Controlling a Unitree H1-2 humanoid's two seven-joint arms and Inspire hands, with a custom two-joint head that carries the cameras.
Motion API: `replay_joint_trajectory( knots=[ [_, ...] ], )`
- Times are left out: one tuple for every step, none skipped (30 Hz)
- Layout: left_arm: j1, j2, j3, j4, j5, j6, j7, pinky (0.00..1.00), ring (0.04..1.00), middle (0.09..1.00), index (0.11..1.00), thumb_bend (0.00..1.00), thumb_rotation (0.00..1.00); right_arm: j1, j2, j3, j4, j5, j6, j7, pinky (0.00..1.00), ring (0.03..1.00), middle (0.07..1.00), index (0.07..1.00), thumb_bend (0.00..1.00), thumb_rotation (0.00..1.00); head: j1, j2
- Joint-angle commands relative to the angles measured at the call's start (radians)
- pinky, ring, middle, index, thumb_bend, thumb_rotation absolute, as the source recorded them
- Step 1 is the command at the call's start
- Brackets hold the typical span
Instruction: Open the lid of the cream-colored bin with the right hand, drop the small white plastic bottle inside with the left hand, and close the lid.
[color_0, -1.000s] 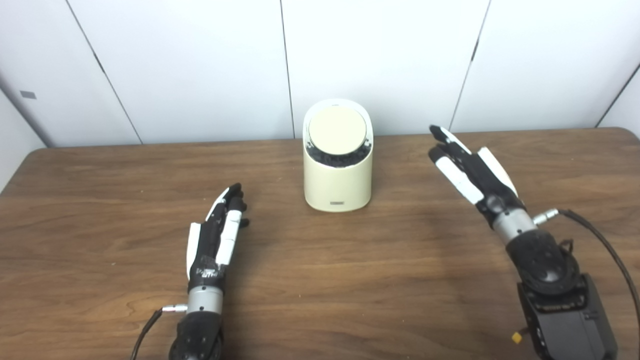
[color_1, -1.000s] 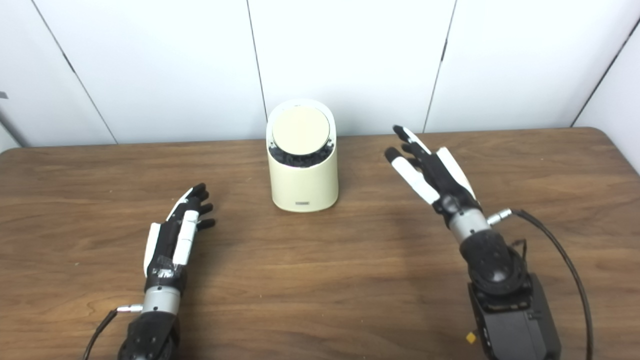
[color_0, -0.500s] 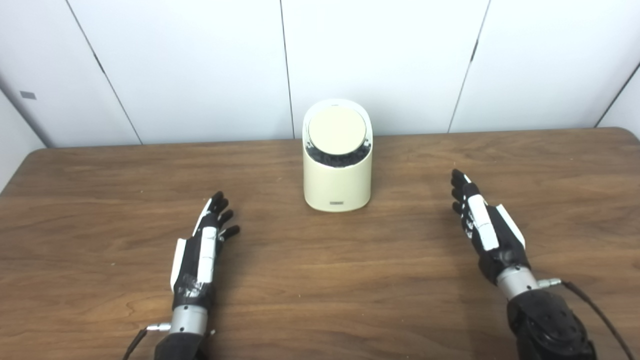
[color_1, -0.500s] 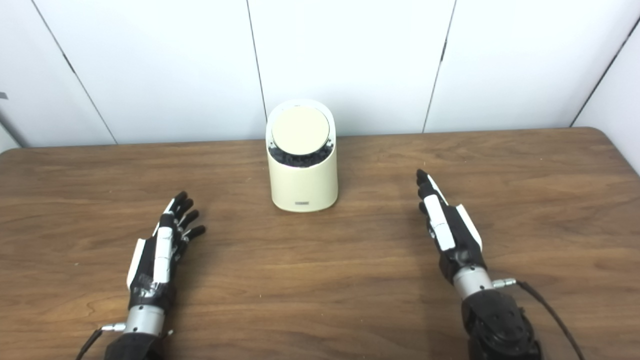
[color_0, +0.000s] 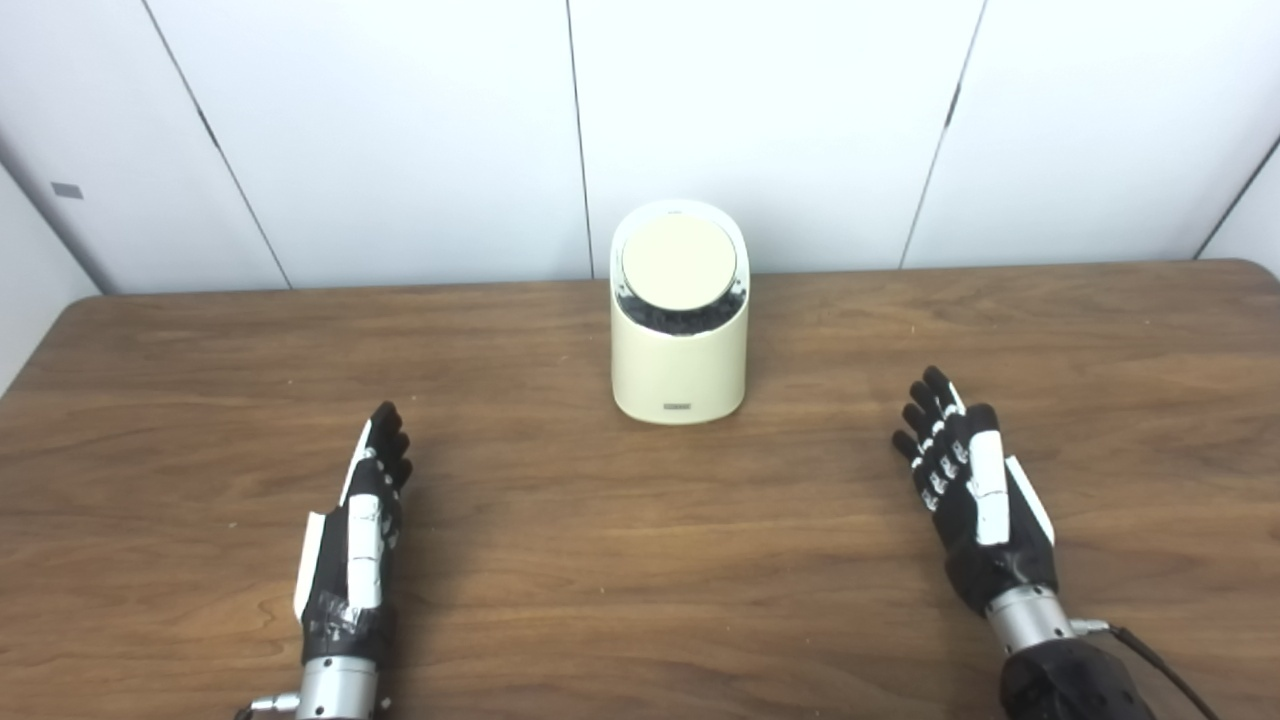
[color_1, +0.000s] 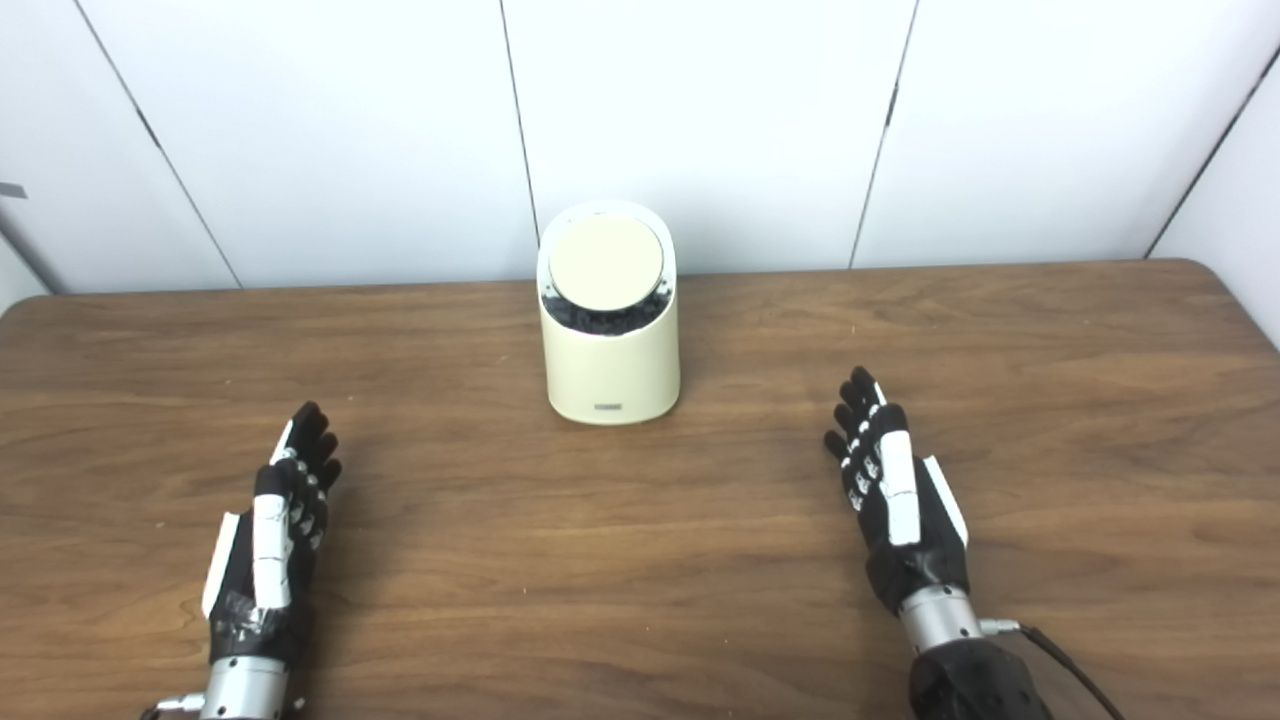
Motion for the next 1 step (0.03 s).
replay_joint_trajectory(
  knots=[
    [0.006,0.019,0.004,0.033,0.019,-0.052,-0.002,1.0,1.0,1.0,1.0,0.59,1.0,-0.003,-0.006,-0.003,-0.012,0.01,-0.052,-0.007,1.0,1.0,1.0,1.0,0.63,1.0,-0.001,0.001]
  ],
)
